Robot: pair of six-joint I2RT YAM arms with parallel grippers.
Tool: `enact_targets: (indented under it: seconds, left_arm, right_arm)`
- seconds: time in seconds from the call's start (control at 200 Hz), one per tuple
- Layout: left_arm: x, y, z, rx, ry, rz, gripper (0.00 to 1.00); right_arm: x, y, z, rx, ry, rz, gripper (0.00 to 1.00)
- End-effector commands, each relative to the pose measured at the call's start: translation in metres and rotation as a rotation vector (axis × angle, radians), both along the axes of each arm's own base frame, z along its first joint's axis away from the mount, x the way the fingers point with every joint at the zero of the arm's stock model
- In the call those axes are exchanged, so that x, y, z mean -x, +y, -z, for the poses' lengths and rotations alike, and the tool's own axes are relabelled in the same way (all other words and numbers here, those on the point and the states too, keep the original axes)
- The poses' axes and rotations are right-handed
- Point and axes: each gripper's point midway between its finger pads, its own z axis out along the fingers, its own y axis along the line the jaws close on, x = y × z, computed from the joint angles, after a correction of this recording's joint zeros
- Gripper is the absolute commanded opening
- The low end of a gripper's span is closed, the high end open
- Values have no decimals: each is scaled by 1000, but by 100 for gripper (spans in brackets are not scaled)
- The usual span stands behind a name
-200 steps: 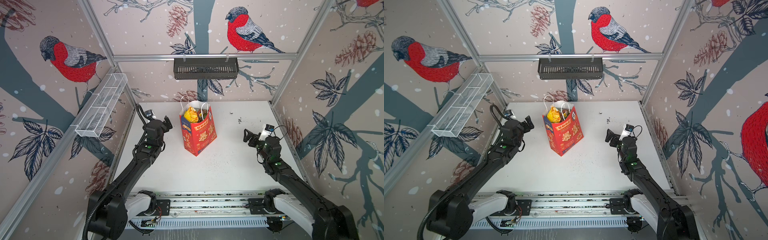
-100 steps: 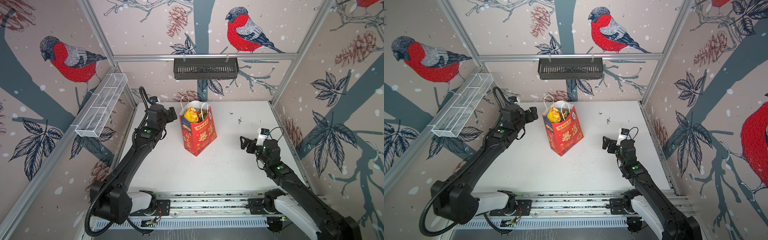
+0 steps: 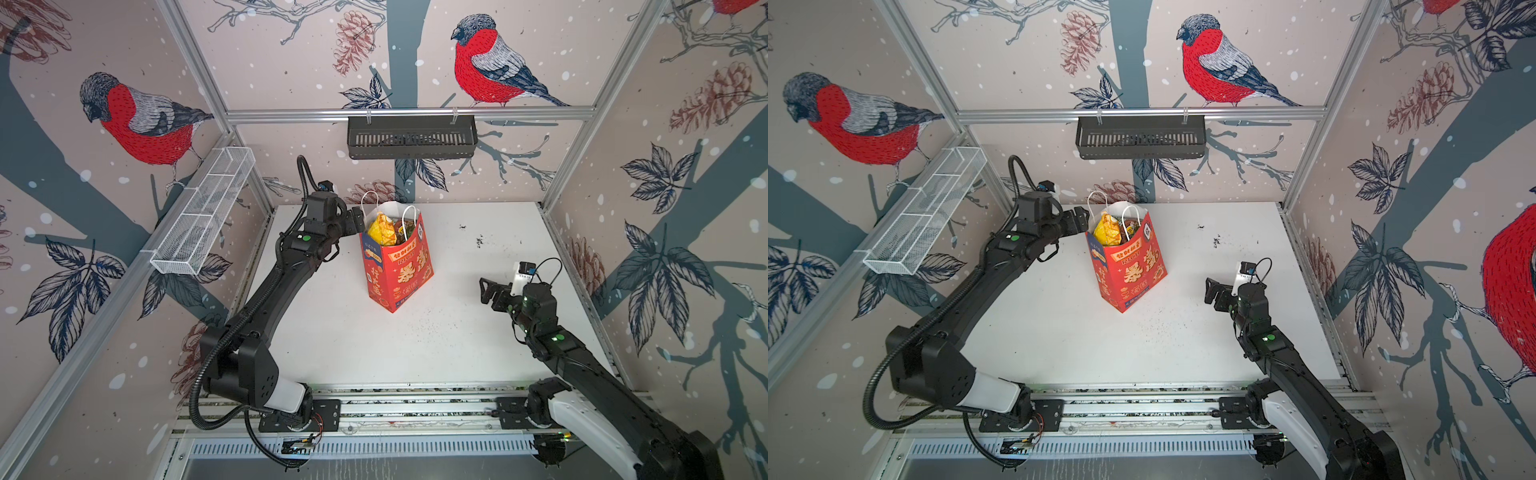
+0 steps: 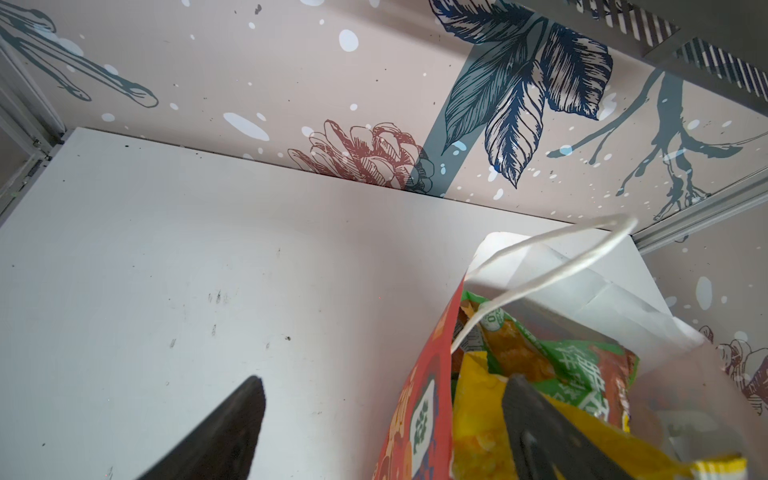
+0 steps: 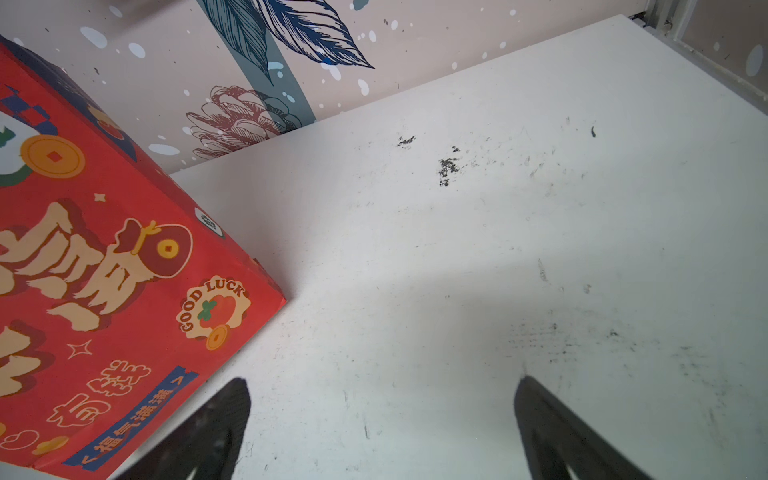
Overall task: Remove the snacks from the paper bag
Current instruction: 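Move both grippers forward toward the red paper bag's opening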
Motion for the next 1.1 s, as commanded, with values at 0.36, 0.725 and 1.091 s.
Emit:
enact_targets:
  seconds: [0.36, 0.725, 1.091]
  left_arm:
    - [18, -20, 20, 11, 46, 109, 94]
    - [48, -29, 21, 37, 17, 153, 92]
    - [82, -57, 27, 81, 5, 218, 78]
  right_arm:
    - [-10, 47, -77, -173, -77, -157, 100]
    - [-29, 163, -136, -160, -39, -350, 100]
    - [-26, 184, -147, -229, 23, -328, 100]
